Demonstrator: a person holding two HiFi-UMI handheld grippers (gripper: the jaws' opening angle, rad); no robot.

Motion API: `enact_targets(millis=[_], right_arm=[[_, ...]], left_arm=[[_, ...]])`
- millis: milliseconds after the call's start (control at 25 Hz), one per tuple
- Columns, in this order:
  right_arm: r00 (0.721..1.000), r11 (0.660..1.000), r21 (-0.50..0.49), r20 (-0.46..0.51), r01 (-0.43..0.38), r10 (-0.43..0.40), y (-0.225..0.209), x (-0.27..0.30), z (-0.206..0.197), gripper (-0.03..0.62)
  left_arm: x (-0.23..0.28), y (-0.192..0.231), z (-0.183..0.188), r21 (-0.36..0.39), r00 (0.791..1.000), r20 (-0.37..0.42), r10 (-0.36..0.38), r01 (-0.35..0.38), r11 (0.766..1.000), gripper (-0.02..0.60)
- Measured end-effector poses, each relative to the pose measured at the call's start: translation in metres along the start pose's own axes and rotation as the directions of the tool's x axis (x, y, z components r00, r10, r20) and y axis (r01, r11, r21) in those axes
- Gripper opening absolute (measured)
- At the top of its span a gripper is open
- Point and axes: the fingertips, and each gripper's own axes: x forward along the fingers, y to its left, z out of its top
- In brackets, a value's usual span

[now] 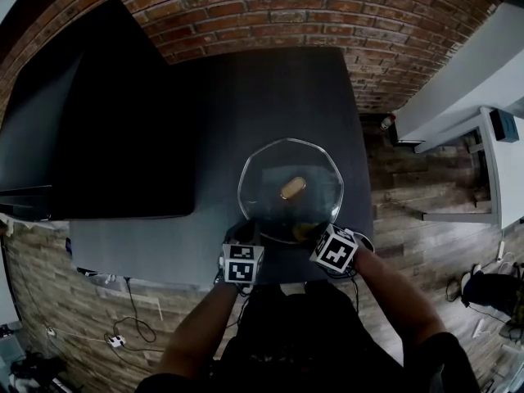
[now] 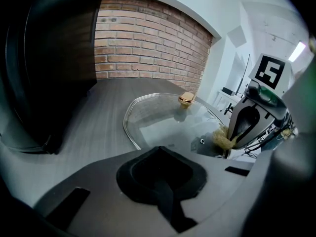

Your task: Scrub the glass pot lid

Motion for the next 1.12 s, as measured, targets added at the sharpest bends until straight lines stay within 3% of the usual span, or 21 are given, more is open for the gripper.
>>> enact_targets(millis=[400, 800, 1120], right_arm=[[0.998, 0.998, -0.013, -0.005, -0.055, 0.055, 0.028, 0.023, 0.038, 0.041], [0.988, 0.981, 0.152, 0.112, -0.121, 0.105, 0.028, 0.039, 0.087, 0.041], [0.984, 0.973, 0.182, 0.133, -0.144, 0.121, 0.025, 0.04, 0.096, 0.041]], left_arm=[[-0.001, 0.0, 0.0, -0.005, 1.0, 0.002, -0.013, 0.013, 1.0, 0.032], [-0.001, -0.001, 0.001, -0.012, 0.999, -0.005, -0.036, 0.036, 0.999, 0.032], [0.0, 0.001, 0.0, -0.021, 0.999, -0.014, -0.047, 0.047, 0.999, 0.032]])
